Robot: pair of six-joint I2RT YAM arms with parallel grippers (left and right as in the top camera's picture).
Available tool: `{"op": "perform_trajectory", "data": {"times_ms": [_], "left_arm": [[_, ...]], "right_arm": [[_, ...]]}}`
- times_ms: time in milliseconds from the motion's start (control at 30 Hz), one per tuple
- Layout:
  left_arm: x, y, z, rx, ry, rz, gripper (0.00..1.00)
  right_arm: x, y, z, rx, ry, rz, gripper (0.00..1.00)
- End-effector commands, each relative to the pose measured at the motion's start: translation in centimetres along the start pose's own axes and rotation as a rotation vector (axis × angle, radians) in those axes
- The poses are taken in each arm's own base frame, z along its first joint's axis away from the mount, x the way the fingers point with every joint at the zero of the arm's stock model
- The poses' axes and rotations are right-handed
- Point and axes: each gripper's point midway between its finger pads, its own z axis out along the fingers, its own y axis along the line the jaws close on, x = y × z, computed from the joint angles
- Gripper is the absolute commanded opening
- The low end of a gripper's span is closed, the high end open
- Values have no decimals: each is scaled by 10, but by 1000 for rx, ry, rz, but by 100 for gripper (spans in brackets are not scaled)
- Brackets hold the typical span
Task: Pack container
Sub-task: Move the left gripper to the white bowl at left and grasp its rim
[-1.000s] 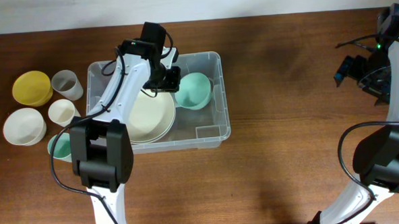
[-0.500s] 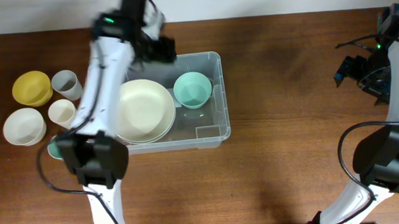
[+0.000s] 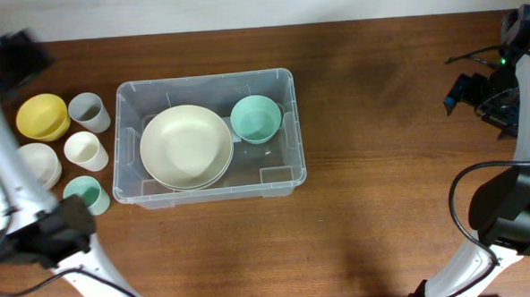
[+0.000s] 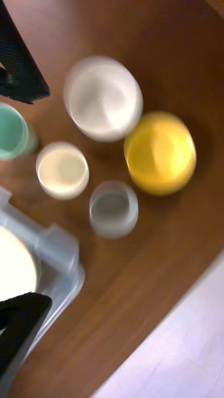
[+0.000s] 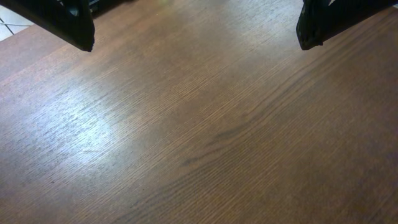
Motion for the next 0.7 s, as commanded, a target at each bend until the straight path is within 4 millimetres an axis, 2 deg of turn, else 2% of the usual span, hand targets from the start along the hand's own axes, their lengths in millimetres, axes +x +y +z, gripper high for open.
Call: {"op": "perform_trajectory", "data": {"times_ms": [0,67,267,467,667], "left_arm": [[4,60,21,-97,82,-292,99],[14,85,43,-98,180,-363,99],[46,128,100,-164,360,-456,99],[70,143,149,-199,442,-491,99],[92,151,179,-226,478,-535,99]], "right_arm": [[0,-3,-4,1,-12,2,99],[0,-3,-4,2,-12,2,99],[0,-3,-4,2,-12,2,99],[0,-3,-4,1,-12,2,99],[0,-3,-4,1,-12,2,99]]}}
